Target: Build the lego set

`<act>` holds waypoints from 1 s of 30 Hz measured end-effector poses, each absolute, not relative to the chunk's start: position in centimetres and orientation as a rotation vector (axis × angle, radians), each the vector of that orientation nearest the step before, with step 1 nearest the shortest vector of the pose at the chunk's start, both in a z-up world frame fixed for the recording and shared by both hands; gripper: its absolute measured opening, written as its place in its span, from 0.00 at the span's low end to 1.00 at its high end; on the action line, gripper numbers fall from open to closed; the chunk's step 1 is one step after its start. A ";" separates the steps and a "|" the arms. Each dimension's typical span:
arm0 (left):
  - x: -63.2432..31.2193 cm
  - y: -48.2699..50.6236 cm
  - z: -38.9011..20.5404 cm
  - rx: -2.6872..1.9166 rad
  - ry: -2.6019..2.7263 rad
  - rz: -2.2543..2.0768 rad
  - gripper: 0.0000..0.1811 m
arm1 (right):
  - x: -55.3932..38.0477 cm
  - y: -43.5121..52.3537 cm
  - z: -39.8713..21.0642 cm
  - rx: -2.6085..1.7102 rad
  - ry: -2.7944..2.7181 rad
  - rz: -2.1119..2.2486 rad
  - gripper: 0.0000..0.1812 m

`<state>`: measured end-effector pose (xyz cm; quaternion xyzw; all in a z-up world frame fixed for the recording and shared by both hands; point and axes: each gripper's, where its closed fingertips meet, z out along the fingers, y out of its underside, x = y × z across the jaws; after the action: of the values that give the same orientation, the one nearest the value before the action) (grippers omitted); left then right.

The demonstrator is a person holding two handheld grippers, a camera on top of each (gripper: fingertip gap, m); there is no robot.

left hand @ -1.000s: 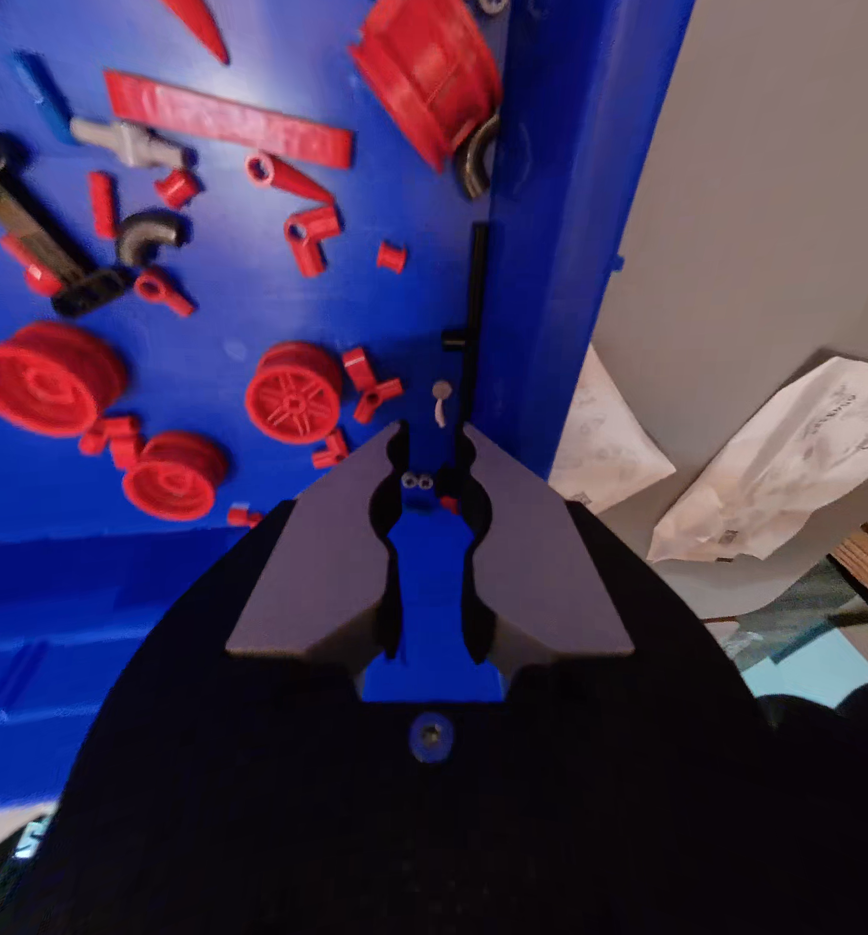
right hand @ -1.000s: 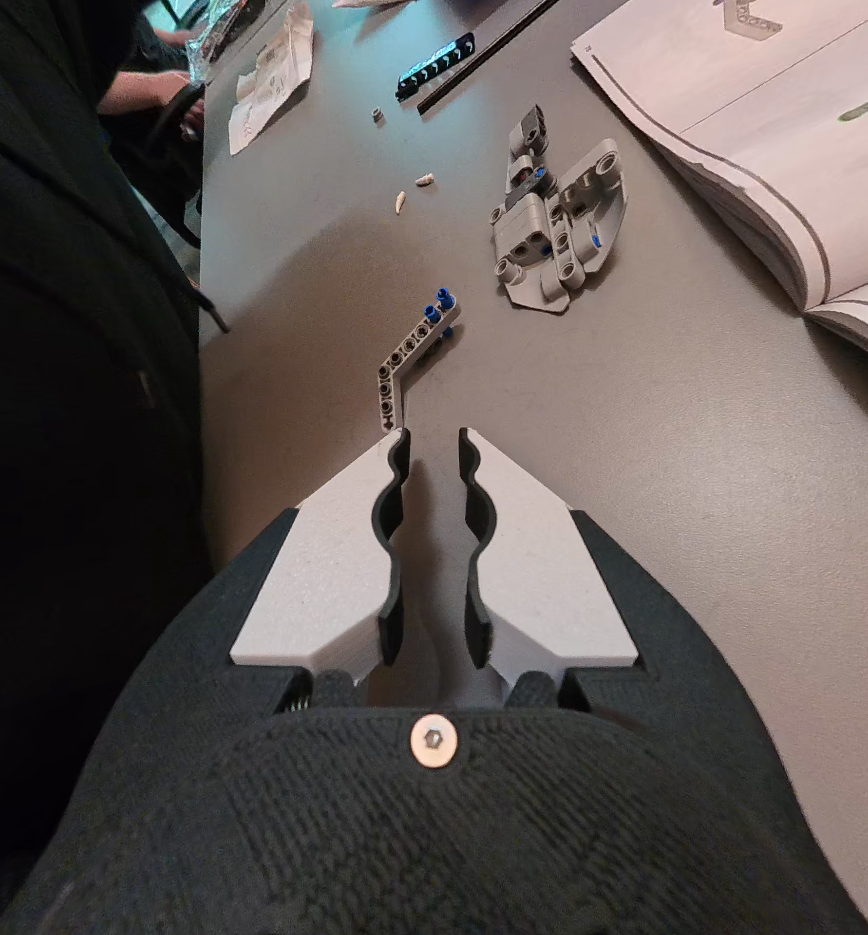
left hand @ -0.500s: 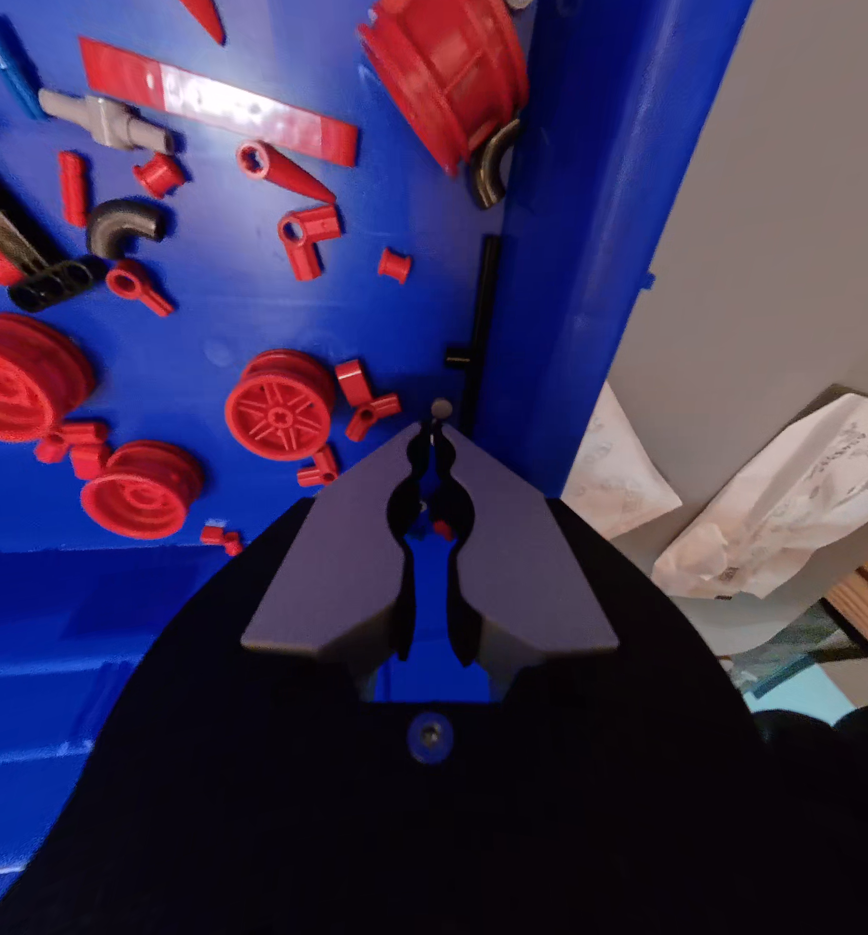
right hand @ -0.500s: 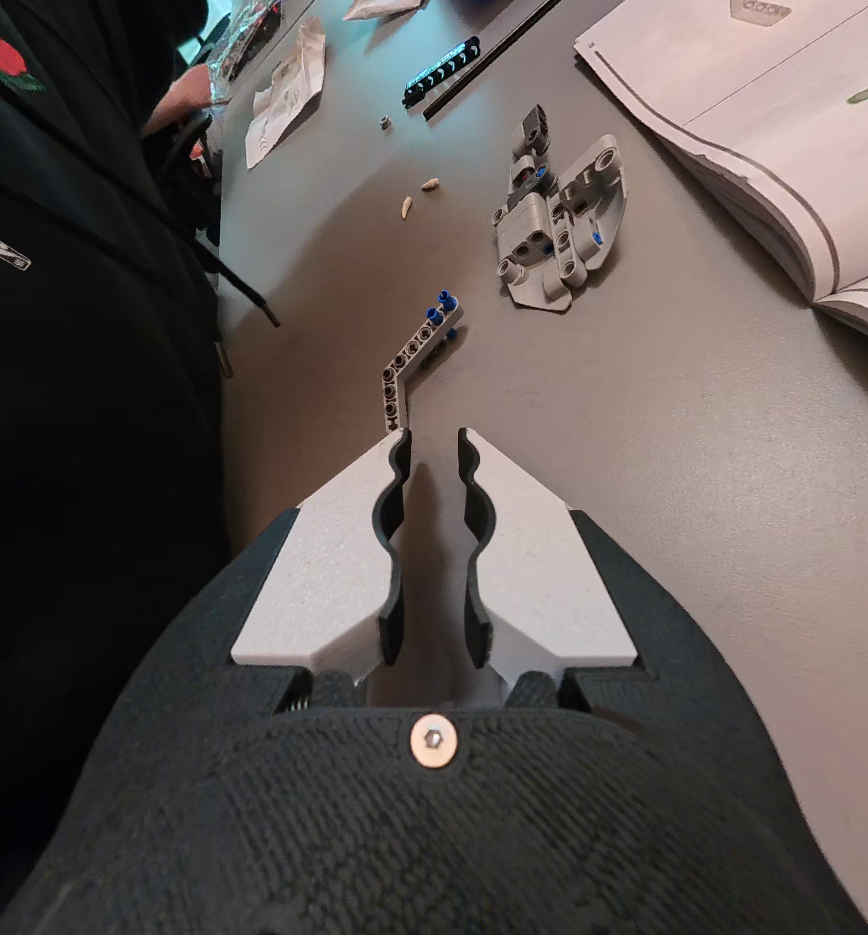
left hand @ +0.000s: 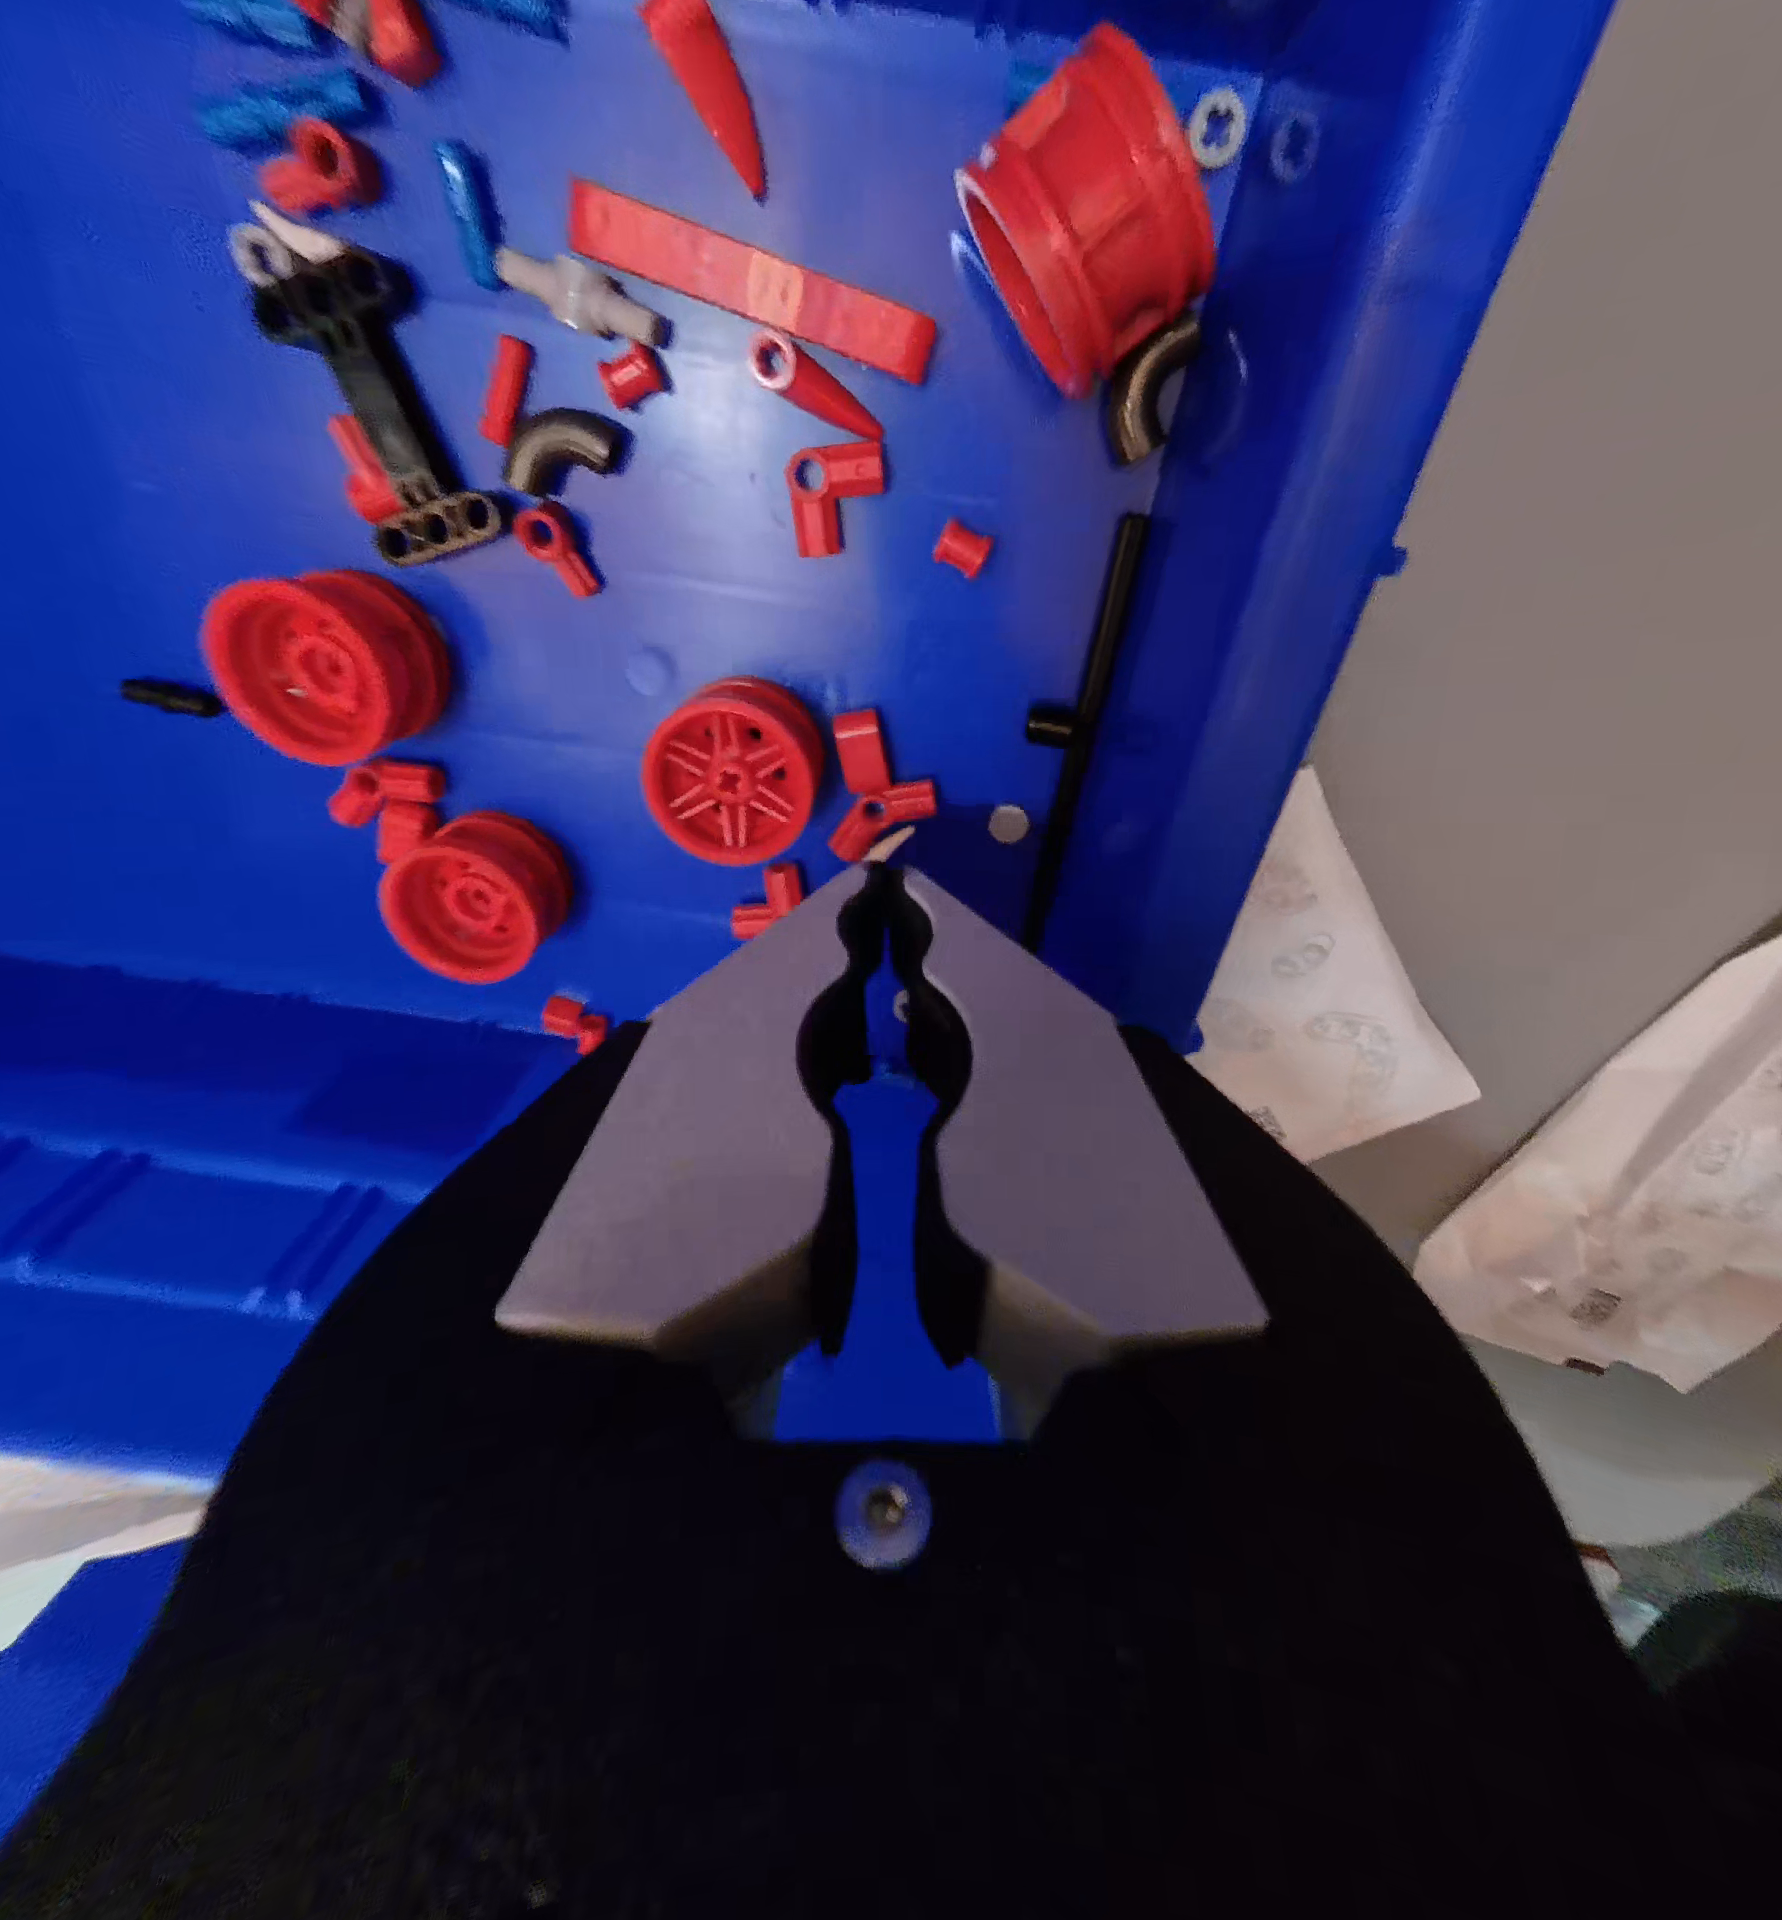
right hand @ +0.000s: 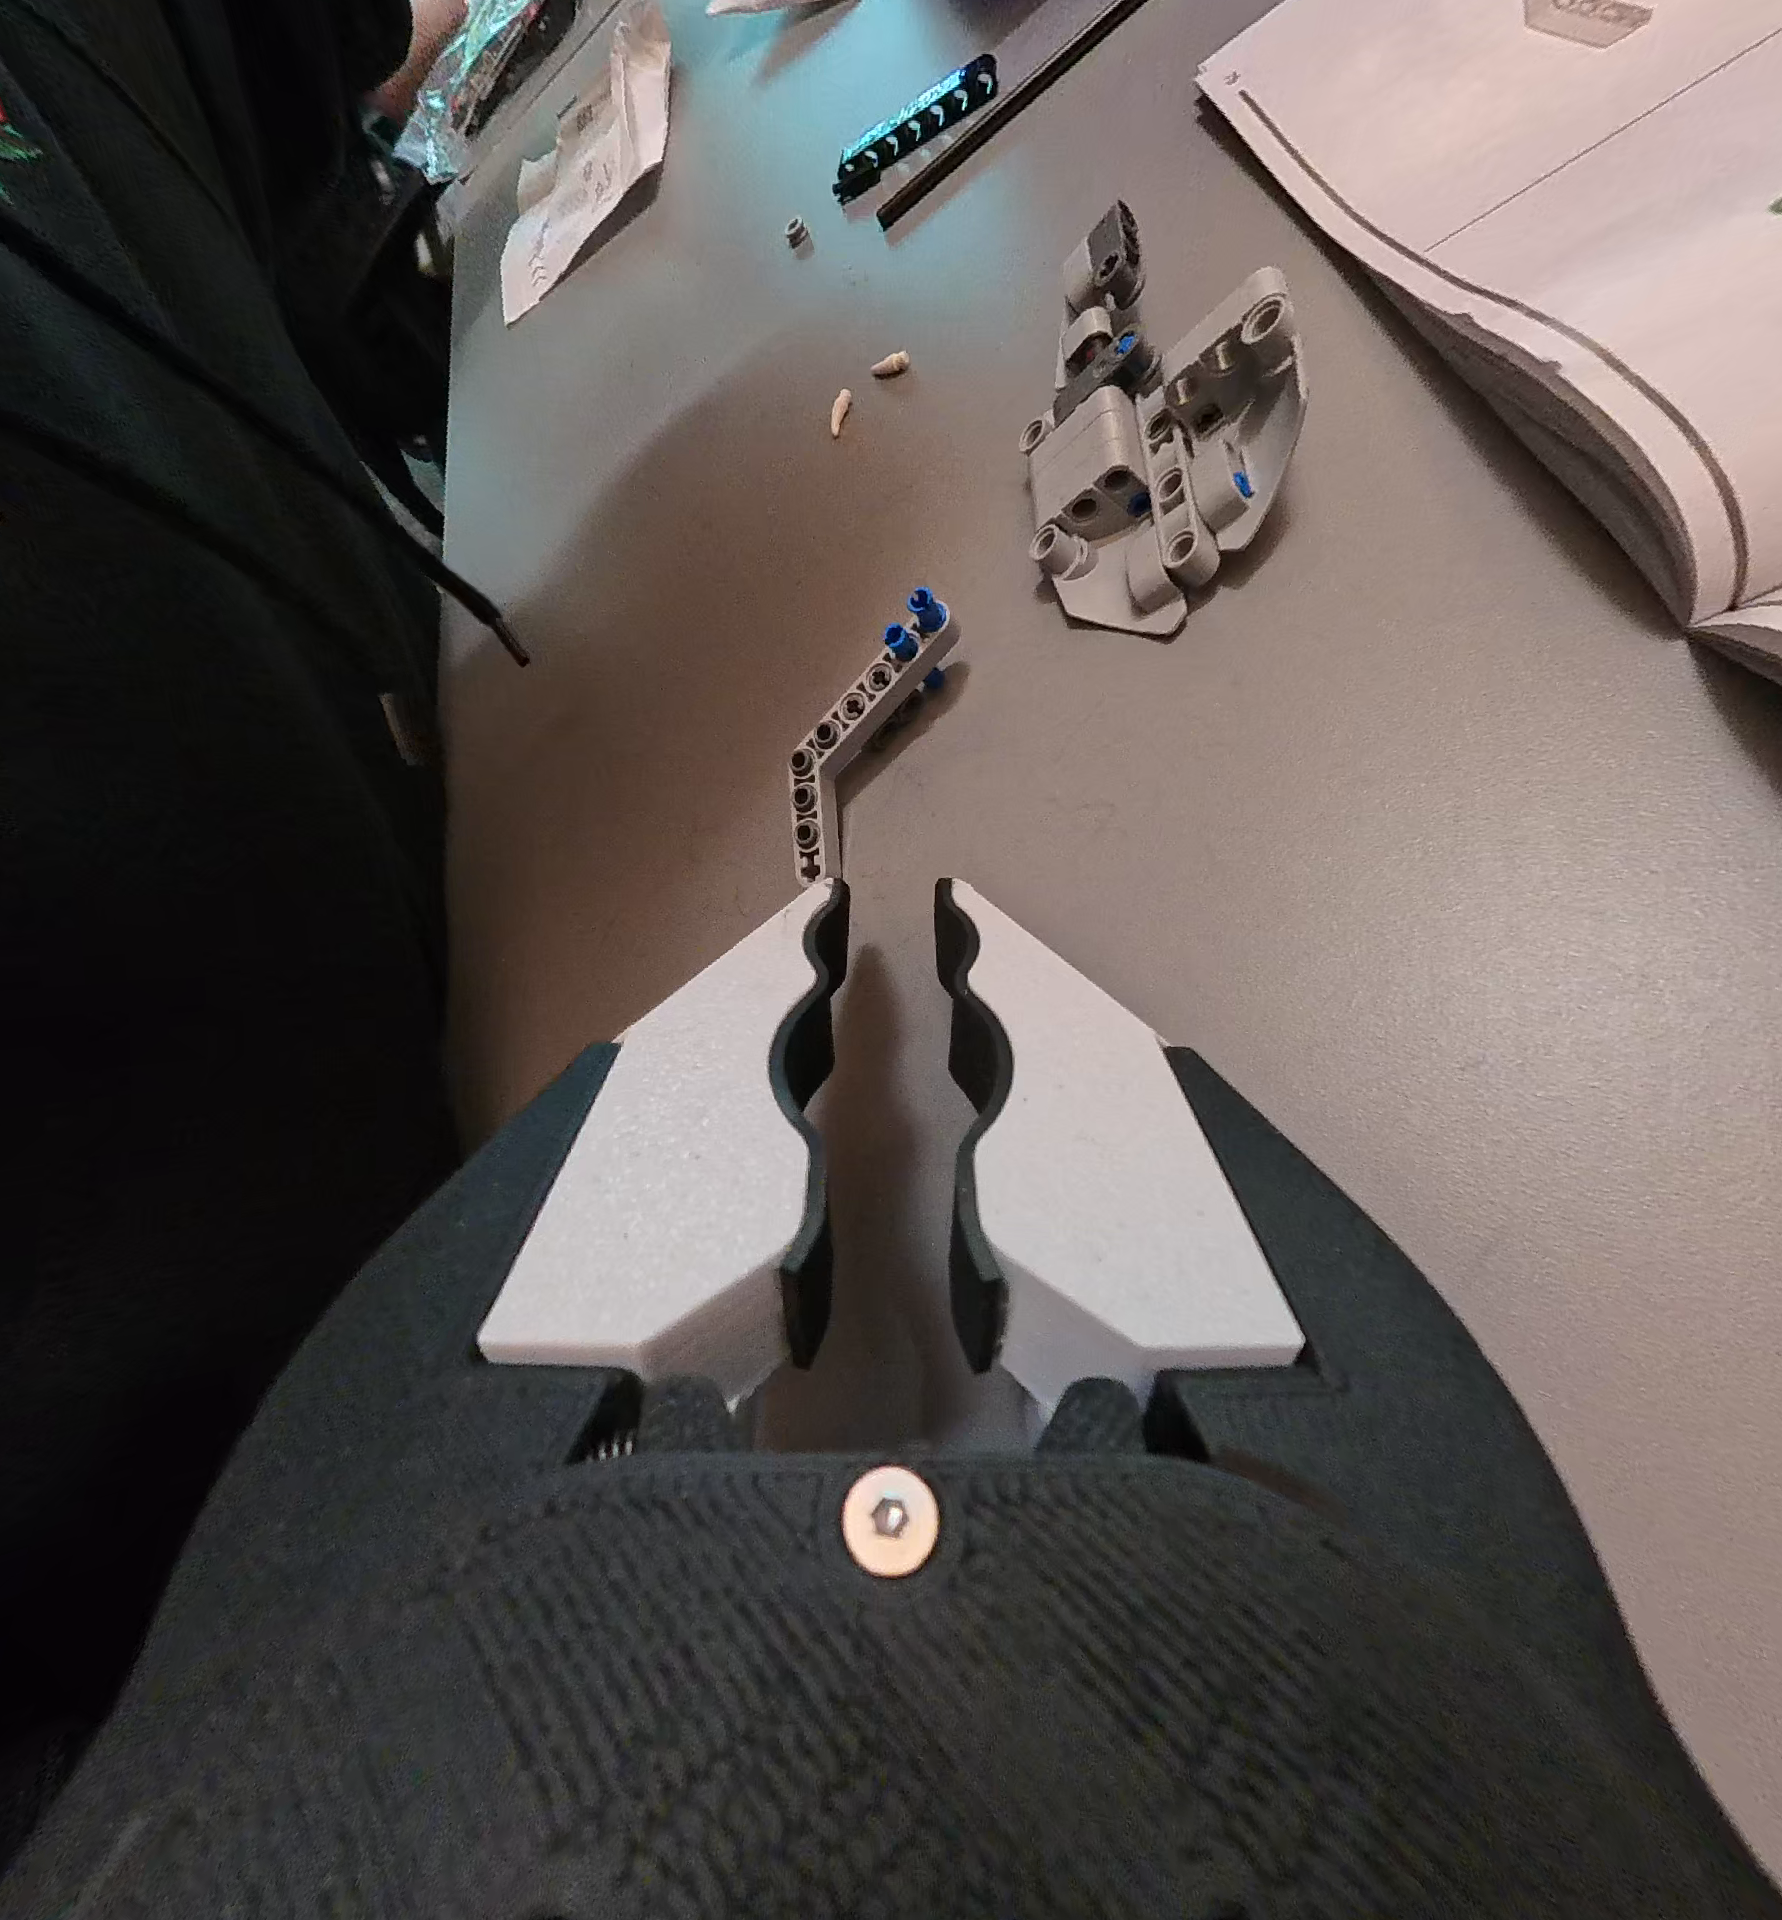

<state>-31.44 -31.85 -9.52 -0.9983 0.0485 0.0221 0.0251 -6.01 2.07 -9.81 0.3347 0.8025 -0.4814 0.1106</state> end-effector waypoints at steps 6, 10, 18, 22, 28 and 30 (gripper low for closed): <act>-31.8 -31.6 -9.0 -3.035 0.135 0.094 0.00 | -6.0 2.1 -9.8 0.982 2.354 -1.412 0.08; -31.3 -32.7 -10.2 -3.128 0.298 0.080 0.05 | -5.9 2.0 -9.8 0.978 2.358 -1.410 0.08; -31.7 -32.0 -10.9 -3.116 0.346 0.063 0.04 | -5.9 2.0 -9.9 0.975 2.358 -1.408 0.07; -32.1 -31.9 -10.9 -3.106 0.366 0.090 0.03 | -5.9 2.0 -9.9 0.977 2.351 -1.408 0.07; -32.1 -32.7 -10.8 -3.117 0.381 0.122 0.05 | -5.9 2.0 -9.9 0.973 2.361 -1.407 0.07; -32.1 -32.6 -10.8 -3.116 0.385 0.116 0.05 | -5.9 2.0 -9.9 0.974 2.350 -1.407 0.07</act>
<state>-32.06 -32.64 -10.82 -0.9918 0.1226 0.0368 -0.0003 -5.89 2.01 -9.85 0.3328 0.8028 -0.4807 0.1168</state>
